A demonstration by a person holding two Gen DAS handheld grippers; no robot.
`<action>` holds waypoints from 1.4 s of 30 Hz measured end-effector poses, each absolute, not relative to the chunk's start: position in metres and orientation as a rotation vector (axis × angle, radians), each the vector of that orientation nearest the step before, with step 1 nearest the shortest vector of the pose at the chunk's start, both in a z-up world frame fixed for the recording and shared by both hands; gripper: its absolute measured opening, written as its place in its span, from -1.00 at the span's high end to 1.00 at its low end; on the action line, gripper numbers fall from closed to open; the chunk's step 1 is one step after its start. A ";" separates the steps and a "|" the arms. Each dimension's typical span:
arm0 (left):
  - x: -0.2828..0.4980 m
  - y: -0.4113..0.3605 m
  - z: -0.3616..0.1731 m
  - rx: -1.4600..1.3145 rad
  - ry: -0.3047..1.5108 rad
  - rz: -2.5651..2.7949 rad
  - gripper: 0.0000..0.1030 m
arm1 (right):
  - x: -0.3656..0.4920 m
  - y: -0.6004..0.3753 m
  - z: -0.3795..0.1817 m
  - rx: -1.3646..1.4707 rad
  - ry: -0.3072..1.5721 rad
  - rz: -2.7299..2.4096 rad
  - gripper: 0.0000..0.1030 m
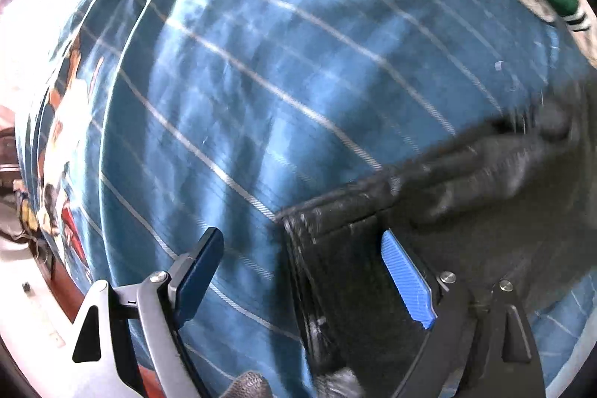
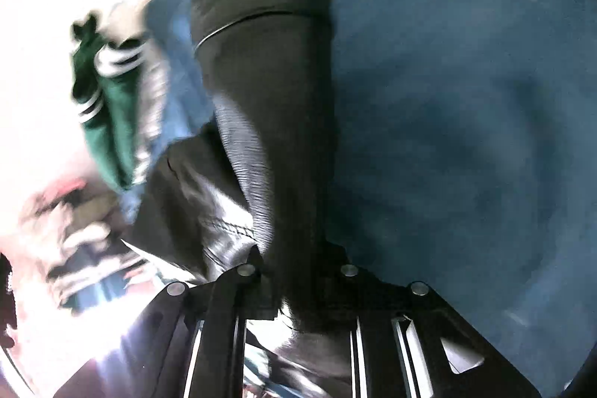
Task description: Fold large clothes
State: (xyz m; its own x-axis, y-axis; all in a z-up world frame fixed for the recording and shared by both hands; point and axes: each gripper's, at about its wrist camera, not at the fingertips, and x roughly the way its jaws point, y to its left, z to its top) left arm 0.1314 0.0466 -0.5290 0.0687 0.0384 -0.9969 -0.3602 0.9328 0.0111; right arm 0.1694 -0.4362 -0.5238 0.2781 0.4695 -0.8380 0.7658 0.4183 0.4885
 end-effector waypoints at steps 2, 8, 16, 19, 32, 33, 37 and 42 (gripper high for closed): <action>0.132 0.043 -0.520 -0.275 1.478 0.268 -0.69 | 0.129 -0.450 -0.529 1.194 1.425 -0.364 0.72; 0.115 0.049 -0.485 -0.338 1.460 0.285 -0.69 | 0.101 -0.474 -0.543 1.110 1.567 -0.383 0.14; 0.114 0.042 -0.509 -0.359 1.474 0.259 -0.67 | 0.119 -0.463 -0.468 0.827 1.572 -0.308 -0.02; 0.136 0.026 -0.533 -0.288 1.463 0.257 -0.59 | 0.153 -0.441 -0.451 0.770 1.553 -0.242 -0.03; 0.128 0.026 -0.523 -0.392 1.401 0.209 0.28 | 0.308 -0.303 -0.531 0.530 1.586 -0.017 0.42; 0.127 0.034 -0.522 -0.444 1.405 0.209 0.19 | 0.312 -0.302 -0.547 0.542 1.604 -0.039 0.42; 0.135 0.054 -0.510 -0.528 1.394 0.244 -0.19 | 0.329 -0.303 -0.563 0.553 1.668 -0.052 0.41; 0.126 0.056 -0.476 -0.401 1.326 0.311 -0.57 | 0.311 -0.301 -0.492 0.533 1.579 0.069 0.40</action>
State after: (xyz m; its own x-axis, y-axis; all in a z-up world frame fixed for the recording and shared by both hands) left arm 0.1257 0.0558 -0.4755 0.2183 -0.0076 -0.9759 -0.4402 0.8917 -0.1055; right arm 0.3112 -0.3008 -0.4921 0.0155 0.3729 -0.9277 0.2905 0.8862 0.3610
